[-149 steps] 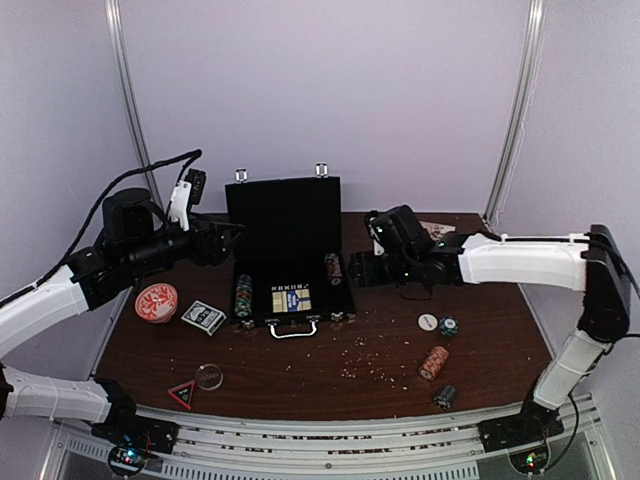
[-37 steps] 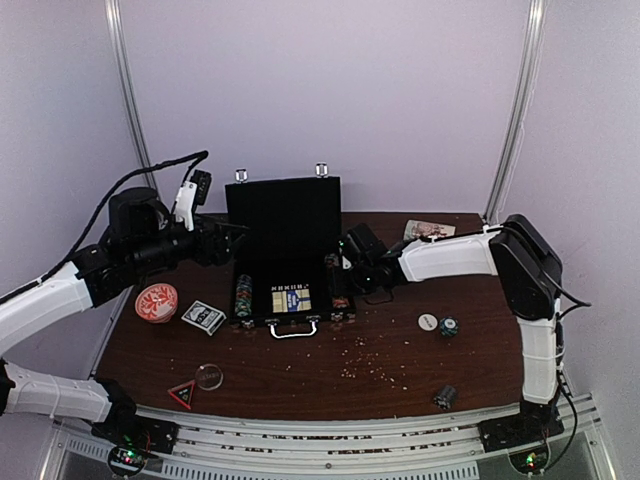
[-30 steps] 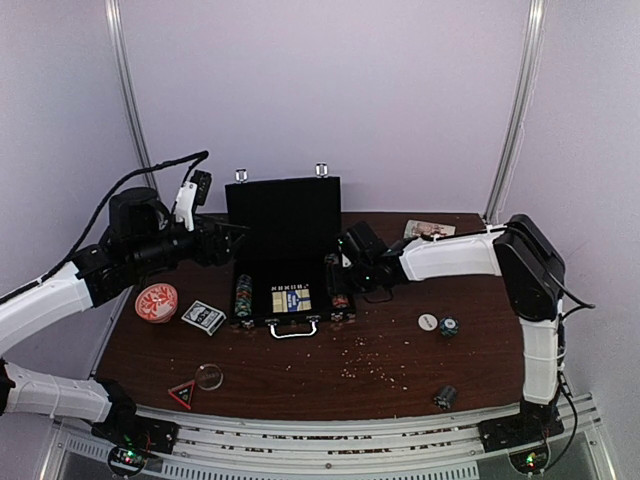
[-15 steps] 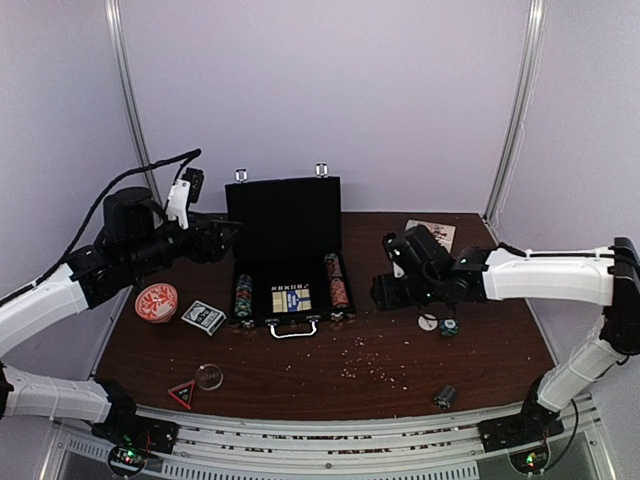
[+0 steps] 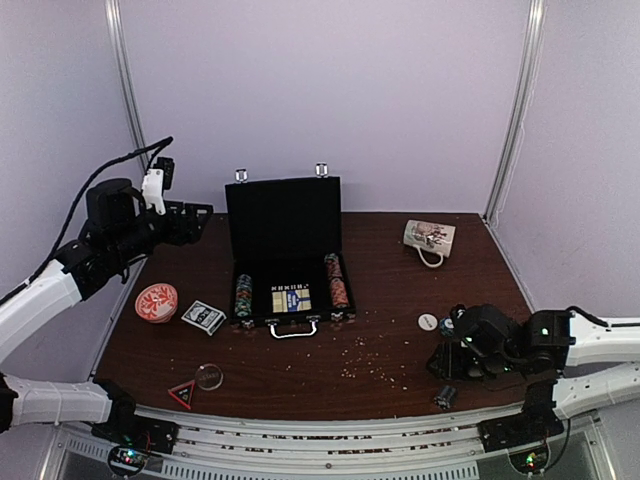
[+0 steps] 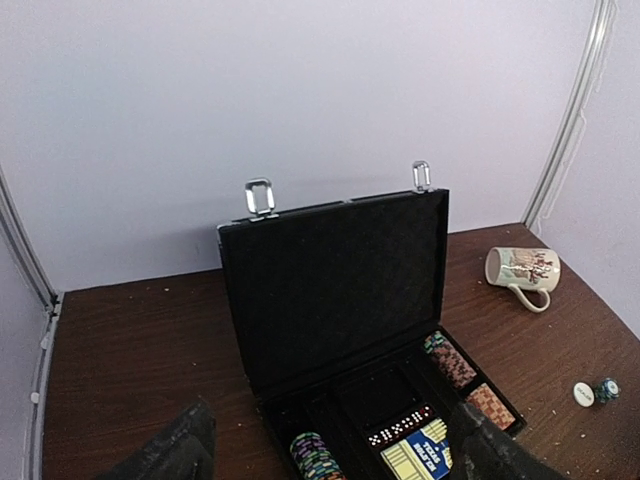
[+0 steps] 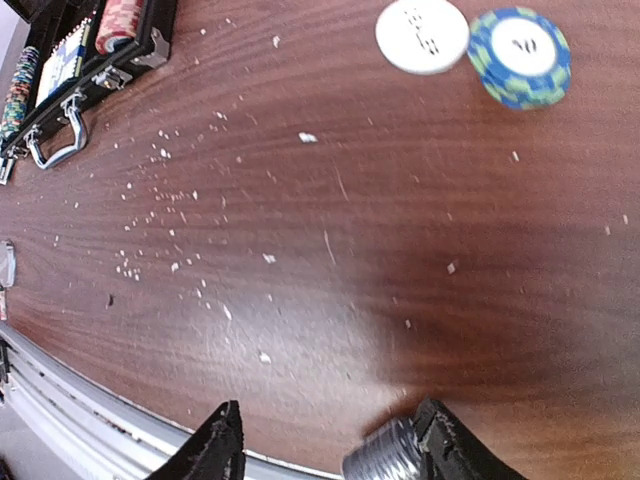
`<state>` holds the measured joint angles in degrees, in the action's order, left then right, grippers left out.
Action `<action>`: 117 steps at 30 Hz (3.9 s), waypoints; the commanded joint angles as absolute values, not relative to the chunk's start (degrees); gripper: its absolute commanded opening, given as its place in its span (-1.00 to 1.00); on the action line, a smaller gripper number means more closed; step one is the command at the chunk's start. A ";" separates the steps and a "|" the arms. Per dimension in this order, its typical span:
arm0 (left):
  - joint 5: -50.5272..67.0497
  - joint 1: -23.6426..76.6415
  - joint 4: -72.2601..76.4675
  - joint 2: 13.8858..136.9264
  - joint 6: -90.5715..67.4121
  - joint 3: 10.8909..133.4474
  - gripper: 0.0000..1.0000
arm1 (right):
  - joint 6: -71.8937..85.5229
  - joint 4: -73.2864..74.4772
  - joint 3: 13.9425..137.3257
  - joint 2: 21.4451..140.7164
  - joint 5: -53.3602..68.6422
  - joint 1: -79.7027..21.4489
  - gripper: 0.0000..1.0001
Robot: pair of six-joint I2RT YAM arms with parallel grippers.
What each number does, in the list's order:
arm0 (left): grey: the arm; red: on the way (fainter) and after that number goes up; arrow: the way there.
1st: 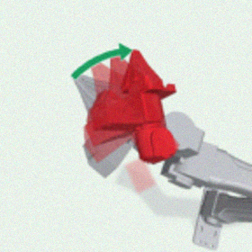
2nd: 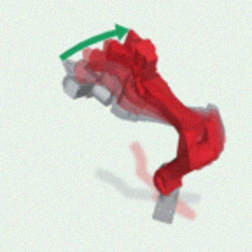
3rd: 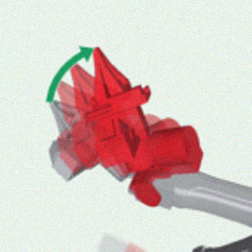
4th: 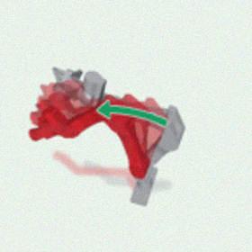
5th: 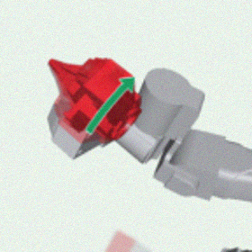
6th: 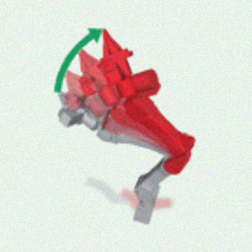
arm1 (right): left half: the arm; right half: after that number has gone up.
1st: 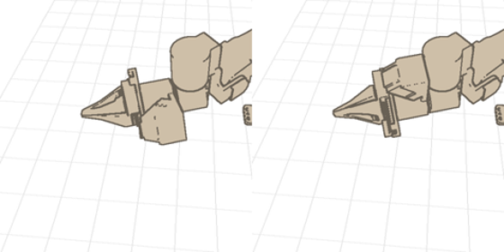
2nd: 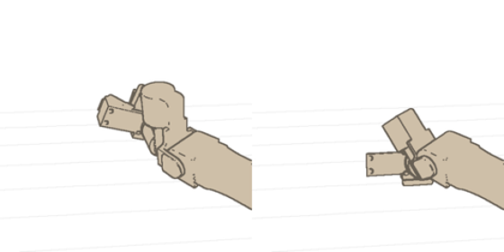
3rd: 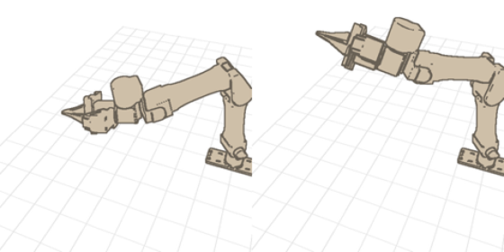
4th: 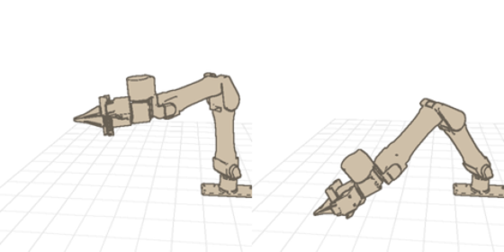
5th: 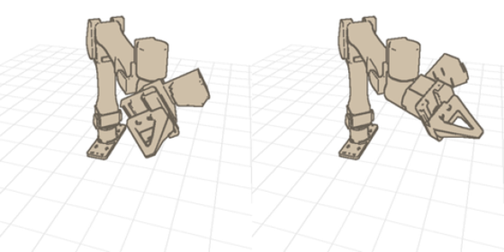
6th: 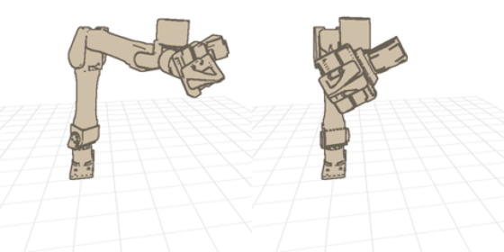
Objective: Pack up texas hold em set
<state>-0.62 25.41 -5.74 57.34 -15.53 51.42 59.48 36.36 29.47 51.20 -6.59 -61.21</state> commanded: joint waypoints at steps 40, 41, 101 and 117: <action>12.17 23.53 -1.85 53.35 -19.96 52.65 0.64 | 67.67 29.93 29.82 71.11 -0.89 -64.03 -0.22; 12.43 23.55 -1.77 53.25 -20.03 52.58 0.64 | 66.85 30.94 31.12 71.40 -2.38 -64.01 -0.26; 8.60 23.54 -2.67 52.31 -17.76 52.91 0.65 | 18.27 29.26 121.09 135.65 4.26 -42.56 0.17; 8.79 23.51 -2.72 53.62 -17.92 52.61 0.65 | 22.53 21.43 73.94 101.16 -8.12 -42.73 0.22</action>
